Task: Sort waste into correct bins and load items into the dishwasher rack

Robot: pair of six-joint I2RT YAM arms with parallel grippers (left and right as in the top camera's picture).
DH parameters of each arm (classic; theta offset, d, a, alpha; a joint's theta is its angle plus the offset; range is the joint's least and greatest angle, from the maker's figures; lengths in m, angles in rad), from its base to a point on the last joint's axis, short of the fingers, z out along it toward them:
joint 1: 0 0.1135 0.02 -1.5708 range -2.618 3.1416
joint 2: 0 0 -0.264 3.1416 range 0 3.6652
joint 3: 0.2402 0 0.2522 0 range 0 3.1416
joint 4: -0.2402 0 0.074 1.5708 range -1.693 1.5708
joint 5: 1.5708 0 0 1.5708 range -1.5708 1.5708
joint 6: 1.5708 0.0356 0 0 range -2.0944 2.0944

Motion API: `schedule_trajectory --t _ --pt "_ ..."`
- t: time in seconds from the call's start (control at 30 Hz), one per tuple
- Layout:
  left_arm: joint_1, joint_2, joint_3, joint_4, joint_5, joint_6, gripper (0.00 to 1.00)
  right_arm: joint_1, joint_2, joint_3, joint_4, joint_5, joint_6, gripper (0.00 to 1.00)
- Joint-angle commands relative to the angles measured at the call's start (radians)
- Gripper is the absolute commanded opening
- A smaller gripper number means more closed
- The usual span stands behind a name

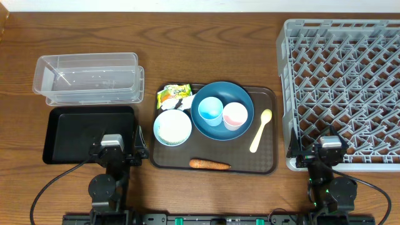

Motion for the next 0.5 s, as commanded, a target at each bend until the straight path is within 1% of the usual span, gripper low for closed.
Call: schedule_trajectory --t 0.0,0.47 --pt "0.006 -0.005 -0.019 -0.031 -0.008 0.0 0.93 0.002 -0.006 -0.001 -0.003 -0.004 0.013 0.99" --pt "0.006 -0.005 -0.019 -0.031 -0.008 0.0 0.93 0.002 -0.006 -0.001 -0.003 -0.004 0.013 0.99"
